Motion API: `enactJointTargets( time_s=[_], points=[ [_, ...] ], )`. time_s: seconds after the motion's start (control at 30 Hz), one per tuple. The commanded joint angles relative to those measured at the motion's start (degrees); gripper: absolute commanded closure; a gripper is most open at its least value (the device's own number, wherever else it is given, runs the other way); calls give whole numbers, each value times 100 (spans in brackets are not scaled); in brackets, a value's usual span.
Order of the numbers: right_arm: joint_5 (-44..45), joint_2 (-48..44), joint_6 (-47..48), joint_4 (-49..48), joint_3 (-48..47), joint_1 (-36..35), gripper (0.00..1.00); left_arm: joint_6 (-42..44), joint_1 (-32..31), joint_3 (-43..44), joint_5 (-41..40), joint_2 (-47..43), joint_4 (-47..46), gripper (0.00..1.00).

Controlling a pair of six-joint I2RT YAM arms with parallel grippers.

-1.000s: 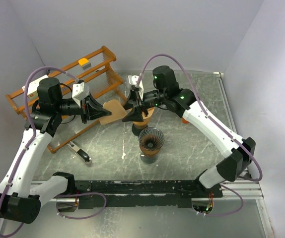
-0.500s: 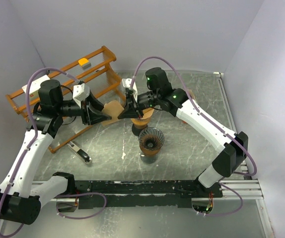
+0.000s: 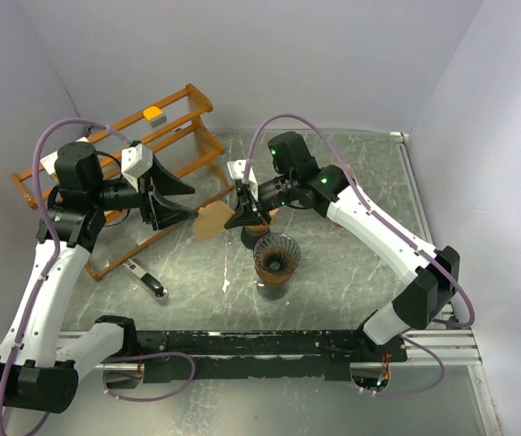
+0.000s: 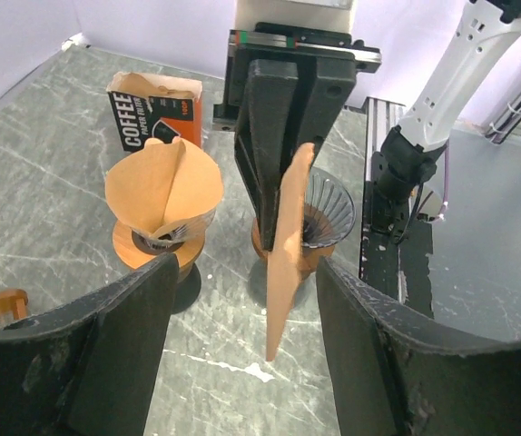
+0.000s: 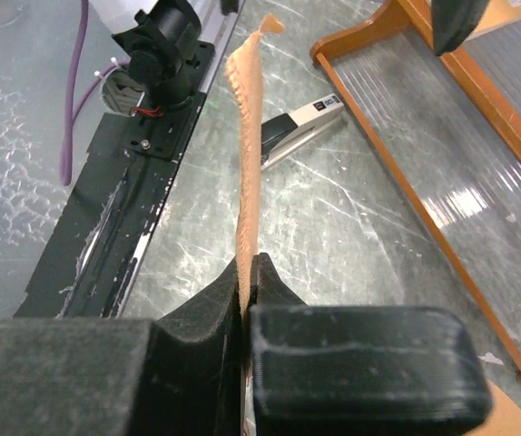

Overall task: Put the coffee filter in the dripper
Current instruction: Place the coffee filter in the coffee dripper.

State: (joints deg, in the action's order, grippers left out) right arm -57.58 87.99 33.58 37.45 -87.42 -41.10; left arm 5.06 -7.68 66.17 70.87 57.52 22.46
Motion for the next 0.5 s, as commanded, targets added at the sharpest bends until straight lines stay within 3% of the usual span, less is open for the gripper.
enactJointTargets(
  time_s=[0.0, 0.47],
  points=[
    [-173, -65, 182, 193, -100, -59, 100, -368, 56, 197, -218, 55, -193, 28],
    [-108, 103, 14, 176, -306, -156, 100, -482, 56, 1, -59, -68, -306, 31]
  ],
)
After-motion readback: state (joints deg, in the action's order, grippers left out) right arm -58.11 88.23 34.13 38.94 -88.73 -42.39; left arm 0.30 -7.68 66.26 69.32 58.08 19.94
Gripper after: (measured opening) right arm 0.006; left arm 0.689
